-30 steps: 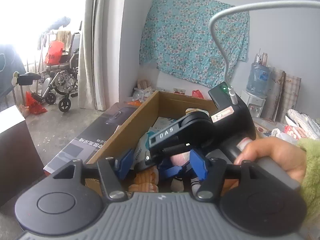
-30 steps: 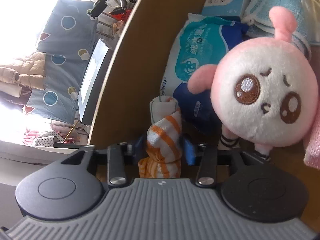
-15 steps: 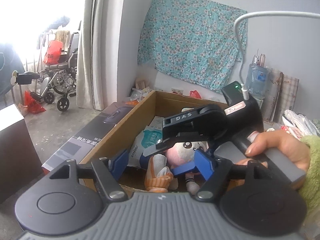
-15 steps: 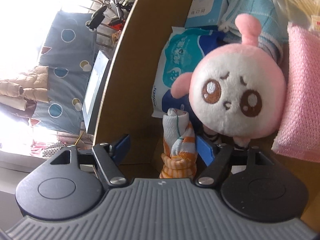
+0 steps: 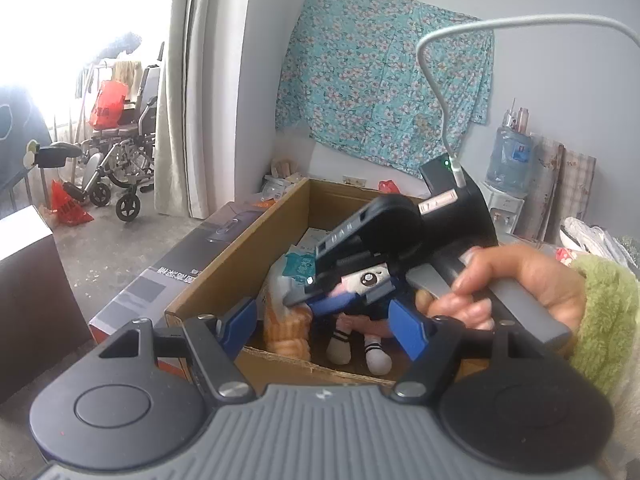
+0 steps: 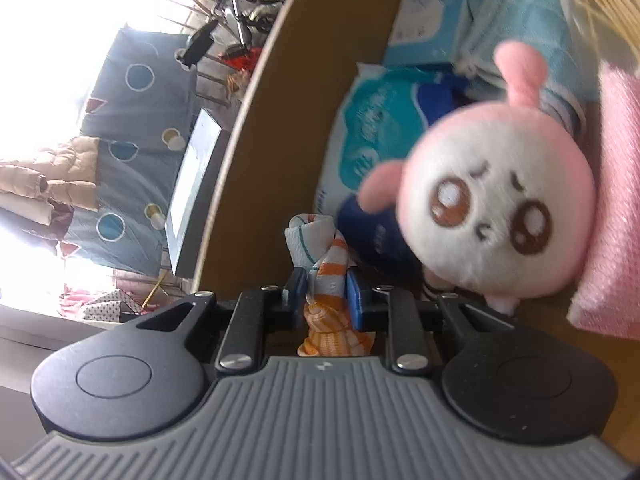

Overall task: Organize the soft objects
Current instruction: 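Open the right gripper to drop the cloth beside the doll, then move the right gripper back to the white yogurt cup on the table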

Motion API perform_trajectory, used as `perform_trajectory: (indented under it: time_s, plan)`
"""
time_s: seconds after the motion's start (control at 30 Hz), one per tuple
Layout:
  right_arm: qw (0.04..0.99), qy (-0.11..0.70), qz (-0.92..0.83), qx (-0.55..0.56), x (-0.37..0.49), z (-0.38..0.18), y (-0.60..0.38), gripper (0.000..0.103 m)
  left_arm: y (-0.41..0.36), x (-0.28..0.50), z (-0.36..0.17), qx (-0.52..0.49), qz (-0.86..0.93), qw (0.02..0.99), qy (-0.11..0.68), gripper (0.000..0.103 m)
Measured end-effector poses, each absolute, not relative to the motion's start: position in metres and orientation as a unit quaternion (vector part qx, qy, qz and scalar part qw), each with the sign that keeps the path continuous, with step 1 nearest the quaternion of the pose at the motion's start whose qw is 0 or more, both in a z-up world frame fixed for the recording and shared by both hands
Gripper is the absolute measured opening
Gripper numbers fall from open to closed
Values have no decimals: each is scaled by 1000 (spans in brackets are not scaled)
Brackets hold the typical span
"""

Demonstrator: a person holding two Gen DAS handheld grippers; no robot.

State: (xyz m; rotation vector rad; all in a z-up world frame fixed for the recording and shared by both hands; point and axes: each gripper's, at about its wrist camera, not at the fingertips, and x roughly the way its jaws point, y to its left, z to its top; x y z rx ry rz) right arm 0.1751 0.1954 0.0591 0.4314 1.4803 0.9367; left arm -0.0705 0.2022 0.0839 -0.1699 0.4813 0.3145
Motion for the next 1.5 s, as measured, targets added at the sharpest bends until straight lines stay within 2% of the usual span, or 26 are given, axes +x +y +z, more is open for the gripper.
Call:
perform_trajectory:
  time_s: [0.27,0.53,0.63,0.73,0.8,0.93,1.0,1.23,1.5]
  plan:
    - [622,636,389,238,183,56,209,16,205,-75,82,-88,164,953,238,74]
    - [607,650,398,226,176,54,203,19,203,-77,81,-93,161,952,243,74]
    - [612,634,410,234,178,70,186,23,199,-78,82,-92,154,954,241,79]
    - [626,603,427,249,176,94,153,30,190,-78,85,-87,137,958,235,84]
    - [640,576,438,258,173,110,122,44,182,-77,86,-83,120,962,230,87]
    - [682,512,443,278,152,140,44,60,156,-70,88,-70,64,970,224,93]
    - [708,480,432,285,140,149,-2,75,138,-63,88,-62,27,972,227,94]
    - [822,382,310,287,88,167,-151,78,58,-37,78,-22,-111,963,245,95]
    - [873,331,182,309,33,141,-256,79,-29,-4,35,13,-206,937,282,95]
